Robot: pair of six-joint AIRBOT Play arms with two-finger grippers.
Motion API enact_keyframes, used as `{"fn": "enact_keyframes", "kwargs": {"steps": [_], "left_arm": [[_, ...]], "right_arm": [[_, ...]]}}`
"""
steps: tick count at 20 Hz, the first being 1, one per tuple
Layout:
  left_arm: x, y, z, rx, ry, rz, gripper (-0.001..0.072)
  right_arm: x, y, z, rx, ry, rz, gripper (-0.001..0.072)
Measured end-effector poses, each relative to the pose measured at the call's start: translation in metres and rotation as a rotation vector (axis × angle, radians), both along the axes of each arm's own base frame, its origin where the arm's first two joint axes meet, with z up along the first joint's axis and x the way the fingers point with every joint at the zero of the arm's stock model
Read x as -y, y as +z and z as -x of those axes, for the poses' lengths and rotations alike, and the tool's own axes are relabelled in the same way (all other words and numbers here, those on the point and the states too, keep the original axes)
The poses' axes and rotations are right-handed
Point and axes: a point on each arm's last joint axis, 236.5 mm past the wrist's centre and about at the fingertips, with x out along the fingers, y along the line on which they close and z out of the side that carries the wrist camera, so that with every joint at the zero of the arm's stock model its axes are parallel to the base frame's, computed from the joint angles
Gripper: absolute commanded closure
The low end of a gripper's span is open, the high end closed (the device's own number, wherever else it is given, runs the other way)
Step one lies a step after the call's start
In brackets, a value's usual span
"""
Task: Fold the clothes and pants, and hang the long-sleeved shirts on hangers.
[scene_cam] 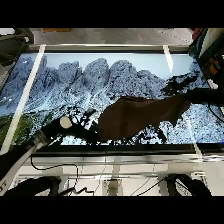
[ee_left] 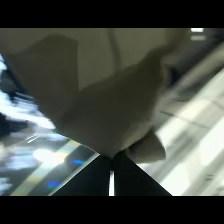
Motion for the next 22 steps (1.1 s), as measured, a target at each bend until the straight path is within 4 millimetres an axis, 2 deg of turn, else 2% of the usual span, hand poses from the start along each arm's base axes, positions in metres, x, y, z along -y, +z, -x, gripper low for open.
{"fn": "enact_keyframes", "kwargs": {"steps": [2,4,5,7,8,10,13,16,19,22], "left_arm": [[-0.032,0.030,-0.044,0.167,-0.004,-0.131,0.0694],[-0.078,0.077,-0.094,0.367,0.050,-0.283,0.0694],[-0.104,0.110,-0.117,0.479,0.095,-0.359,0.0693],[-0.155,0.182,-0.149,0.686,0.205,-0.472,0.0693],[-0.177,0.224,-0.158,0.796,0.265,-0.508,0.0693],[-0.216,0.301,-0.160,1.004,0.384,-0.548,0.0693],[-0.250,0.413,-0.134,1.336,0.527,-0.535,0.0693],[-0.262,0.515,-0.079,1.677,0.615,-0.494,0.0693],[-0.262,0.576,-0.021,1.910,0.657,-0.451,0.0693],[-0.260,0.608,0.025,2.048,0.681,-0.419,0.0692]], "right_arm": [[0.000,0.010,-0.004,0.036,-0.002,0.002,0.0691],[-0.001,0.028,-0.011,0.094,-0.002,-0.006,0.0692],[-0.003,0.041,-0.014,0.130,-0.001,-0.013,0.0692],[-0.010,0.073,-0.020,0.218,0.009,-0.038,0.0692],[-0.014,0.094,-0.022,0.272,0.016,-0.051,0.0692],[-0.023,0.137,-0.019,0.375,0.035,-0.075,0.0692],[-0.034,0.210,0.001,0.545,0.064,-0.081,0.0692],[-0.045,0.274,0.042,0.698,0.097,-0.067,0.0692],[-0.062,0.313,0.094,0.800,0.142,-0.065,0.0692],[-0.078,0.341,0.142,0.904,0.184,-0.075,0.0693]]}}
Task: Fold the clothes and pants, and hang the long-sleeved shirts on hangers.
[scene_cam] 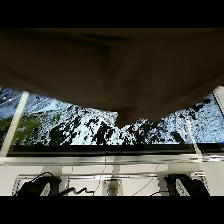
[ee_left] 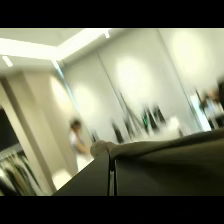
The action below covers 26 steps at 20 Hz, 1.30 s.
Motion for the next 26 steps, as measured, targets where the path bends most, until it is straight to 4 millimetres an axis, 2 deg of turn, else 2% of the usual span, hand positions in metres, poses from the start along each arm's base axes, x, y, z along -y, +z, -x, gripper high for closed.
{"fn": "enact_keyframes", "kwargs": {"steps": [2,4,6,8,9,11,14,17,19,22,23,26], "left_arm": [[0.001,0.009,0.014,0.042,-0.003,-0.006,0.0693],[0.003,0.009,0.010,0.043,-0.011,-0.005,0.0692],[0.005,-0.002,-0.017,-0.005,-0.030,0.012,0.0692],[0.006,-0.030,-0.065,-0.113,-0.044,0.041,0.0692],[0.006,-0.052,-0.095,-0.194,-0.050,0.063,0.0692],[0.006,-0.108,-0.153,-0.376,-0.046,0.099,0.0692],[0.011,-0.210,-0.232,-0.653,-0.038,0.127,0.0691],[0.024,-0.320,-0.291,-0.902,-0.034,0.099,0.0691],[0.035,-0.389,-0.315,-1.043,-0.037,0.035,0.0692],[0.048,-0.463,-0.335,-1.173,-0.048,-0.112,0.0692],[0.051,-0.479,-0.338,-1.200,-0.053,-0.150,0.0691],[0.054,-0.509,-0.341,-1.255,-0.057,-0.216,0.0692]], "right_arm": [[-0.004,0.009,0.016,0.038,0.006,0.001,0.0694],[-0.004,0.012,0.014,0.049,0.011,-0.007,0.0693],[-0.001,0.002,-0.013,-0.006,0.013,-0.015,0.0693],[0.005,-0.023,-0.057,-0.112,0.017,-0.028,0.0692],[0.008,-0.044,-0.081,-0.194,0.023,-0.037,0.0692],[0.013,-0.103,-0.136,-0.408,0.040,-0.054,0.0692],[0.020,-0.199,-0.200,-0.705,0.066,-0.077,0.0692],[0.028,-0.294,-0.252,-0.945,0.078,-0.114,0.0692],[0.032,-0.352,-0.278,-1.059,0.075,-0.142,0.0692],[0.037,-0.414,-0.309,-1.139,0.059,-0.186,0.0692],[0.039,-0.426,-0.316,-1.147,0.053,-0.196,0.0692],[0.045,-0.452,-0.323,-1.180,0.029,-0.187,0.0692]]}}
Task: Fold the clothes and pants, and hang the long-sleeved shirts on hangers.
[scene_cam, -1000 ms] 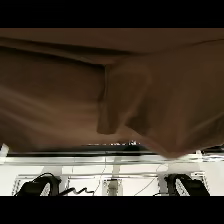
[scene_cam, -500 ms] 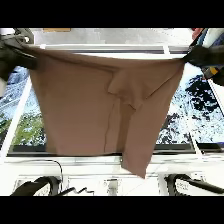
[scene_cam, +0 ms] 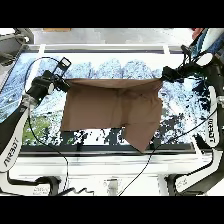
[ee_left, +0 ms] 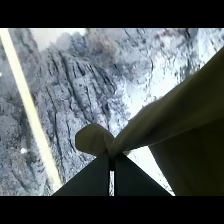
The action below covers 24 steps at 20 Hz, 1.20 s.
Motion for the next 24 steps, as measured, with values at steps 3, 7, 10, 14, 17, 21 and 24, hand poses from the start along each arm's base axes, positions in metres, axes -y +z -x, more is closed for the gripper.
{"fn": "enact_keyframes", "kwargs": {"steps": [3,7,10,14,17,21,24], "left_arm": [[-0.007,-0.026,0.012,-0.100,0.011,-0.038,0.0692],[-0.016,-0.070,0.036,-0.272,0.049,-0.057,0.0662],[-0.019,-0.087,0.046,-0.342,0.060,-0.069,0.0053],[-0.019,-0.068,0.054,-0.333,0.129,-0.015,0.0166],[-0.026,-0.033,0.067,-0.309,0.189,0.022,0.0316],[-0.047,0.025,0.101,-0.281,0.282,0.096,0.0616],[-0.064,0.051,0.139,-0.326,0.341,0.188,0.0626]], "right_arm": [[0.013,-0.023,0.013,-0.082,0.014,0.068,0.0692],[0.023,-0.055,0.036,-0.198,0.029,0.115,0.0680],[0.028,-0.073,0.049,-0.259,0.034,0.140,0.0171],[0.027,-0.070,0.058,-0.292,0.050,0.140,0.0162],[0.034,-0.057,0.079,-0.356,0.090,0.178,0.0185],[0.053,-0.029,0.115,-0.412,0.105,0.231,0.0329],[0.072,-0.024,0.160,-0.467,0.083,0.218,0.0329]]}}
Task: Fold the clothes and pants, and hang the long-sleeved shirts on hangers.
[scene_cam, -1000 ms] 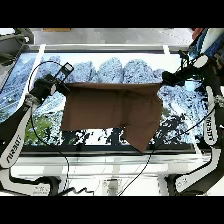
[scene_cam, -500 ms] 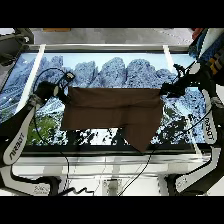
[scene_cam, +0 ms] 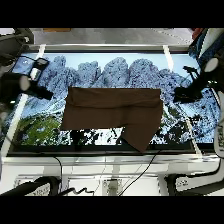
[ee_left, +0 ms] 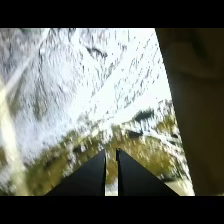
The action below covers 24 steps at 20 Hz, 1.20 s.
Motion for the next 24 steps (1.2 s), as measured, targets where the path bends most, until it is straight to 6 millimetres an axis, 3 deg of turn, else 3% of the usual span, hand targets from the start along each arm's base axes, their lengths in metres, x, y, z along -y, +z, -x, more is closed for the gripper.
{"fn": "enact_keyframes", "kwargs": {"steps": [3,4,5,6,8,10,13,14,16,20,23,24], "left_arm": [[-0.001,0.005,0.035,-0.075,0.030,0.160,0.0618],[0.002,0.004,0.043,-0.092,0.034,0.223,0.0537],[0.005,0.003,0.049,-0.105,0.042,0.289,0.0379],[0.008,0.002,0.053,-0.112,0.055,0.355,0.0291],[0.007,-0.006,0.061,-0.125,0.091,0.455,0.0285],[0.003,-0.020,0.070,-0.151,0.138,0.532,0.0285],[-0.001,-0.053,0.087,-0.208,0.215,0.608,0.0285],[-0.002,-0.065,0.092,-0.223,0.239,0.627,0.0285],[-0.002,-0.089,0.101,-0.246,0.282,0.653,0.0285],[-0.003,-0.124,0.111,-0.253,0.359,0.672,0.0284],[-0.007,-0.137,0.111,-0.232,0.413,0.675,0.0284],[-0.006,-0.140,0.111,-0.229,0.422,0.680,0.0282]], "right_arm": [[-0.004,-0.020,0.059,-0.063,-0.035,-0.116,0.0328],[-0.011,-0.030,0.076,-0.080,-0.044,-0.168,0.0328],[-0.023,-0.041,0.095,-0.099,-0.054,-0.232,0.0328],[-0.035,-0.053,0.109,-0.112,-0.065,-0.283,0.0328],[-0.059,-0.078,0.130,-0.121,-0.095,-0.377,0.0328],[-0.082,-0.097,0.138,-0.099,-0.130,-0.455,0.0328],[-0.102,-0.121,0.141,-0.059,-0.166,-0.480,0.0329],[-0.108,-0.126,0.140,-0.047,-0.168,-0.483,0.0332],[-0.116,-0.133,0.135,-0.014,-0.172,-0.475,0.0412],[-0.132,-0.147,0.133,-0.016,-0.169,-0.467,0.0411],[-0.140,-0.152,0.135,-0.048,-0.185,-0.487,0.0414],[-0.141,-0.154,0.135,-0.053,-0.190,-0.491,0.0499]]}}
